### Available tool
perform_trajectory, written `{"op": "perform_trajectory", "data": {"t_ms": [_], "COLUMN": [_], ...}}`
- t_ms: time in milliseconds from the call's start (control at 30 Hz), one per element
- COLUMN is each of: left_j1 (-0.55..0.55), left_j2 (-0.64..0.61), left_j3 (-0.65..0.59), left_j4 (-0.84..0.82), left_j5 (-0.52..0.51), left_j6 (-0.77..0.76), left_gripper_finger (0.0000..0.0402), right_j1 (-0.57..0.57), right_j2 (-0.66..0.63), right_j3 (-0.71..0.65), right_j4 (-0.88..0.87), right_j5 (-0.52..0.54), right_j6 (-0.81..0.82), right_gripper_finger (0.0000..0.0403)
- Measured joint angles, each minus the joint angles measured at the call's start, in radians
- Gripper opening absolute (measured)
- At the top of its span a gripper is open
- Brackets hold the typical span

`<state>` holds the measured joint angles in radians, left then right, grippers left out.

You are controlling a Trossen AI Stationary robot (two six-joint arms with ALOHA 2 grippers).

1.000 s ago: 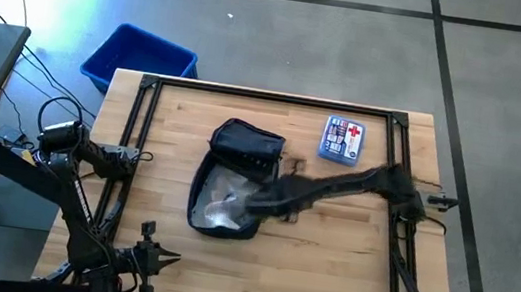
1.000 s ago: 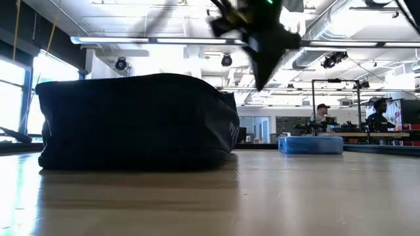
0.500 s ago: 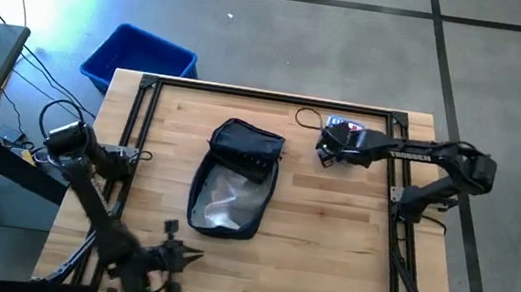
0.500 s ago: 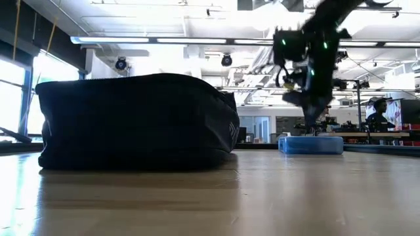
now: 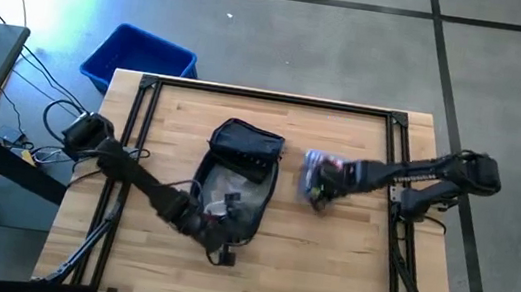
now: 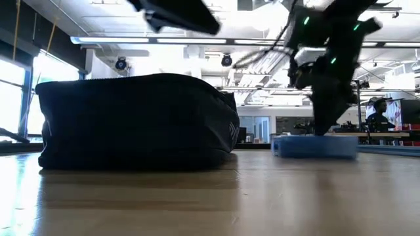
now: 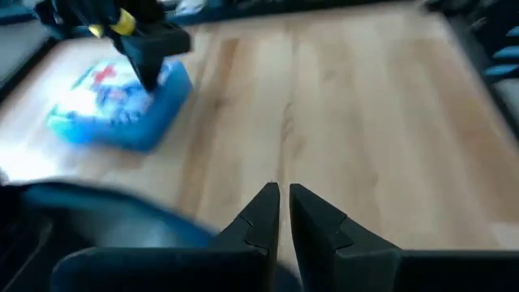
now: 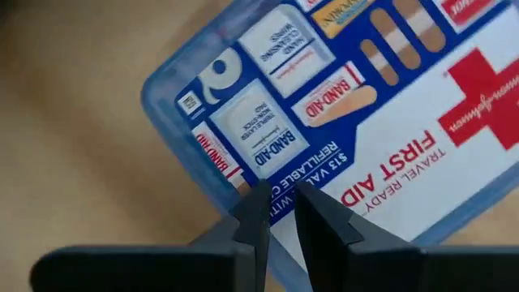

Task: Unpack backpack
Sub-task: Put the blue medicine kit into the black backpack

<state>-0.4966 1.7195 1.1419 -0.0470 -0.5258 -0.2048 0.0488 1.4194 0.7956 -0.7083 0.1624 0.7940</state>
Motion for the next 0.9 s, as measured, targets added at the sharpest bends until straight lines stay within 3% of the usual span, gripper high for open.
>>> {"op": "perform_trajectory", "data": {"t_ms": [133, 300, 433, 633, 900], "left_j1": [0.040, 0.055, 0.077, 0.127, 0.176], "left_j2": [0.023, 0.104, 0.198, 0.309, 0.348], "left_j3": [0.001, 0.001, 0.025, 0.098, 0.117], "left_j4": [0.115, 0.242, 0.249, 0.153, 0.091], "left_j5": [0.117, 0.221, 0.232, 0.270, 0.279], "left_j6": [0.039, 0.104, 0.122, 0.130, 0.141], "left_gripper_finger": [0.0013, 0.0007, 0.0001, 0.0000, 0.0000], "right_j1": [0.196, 0.420, 0.482, 0.449, 0.403], "right_j2": [-0.054, -0.080, -0.079, -0.079, -0.090], "right_j3": [0.056, 0.051, 0.007, -0.120, -0.322], "right_j4": [0.015, 0.001, -0.097, -0.042, 0.359], "right_j5": [0.032, 0.165, 0.159, 0.083, 0.035], "right_j6": [0.106, 0.322, 0.510, 0.582, 0.566], "right_gripper_finger": [0.0035, 0.0035, 0.0053, 0.0141, 0.0291]}}
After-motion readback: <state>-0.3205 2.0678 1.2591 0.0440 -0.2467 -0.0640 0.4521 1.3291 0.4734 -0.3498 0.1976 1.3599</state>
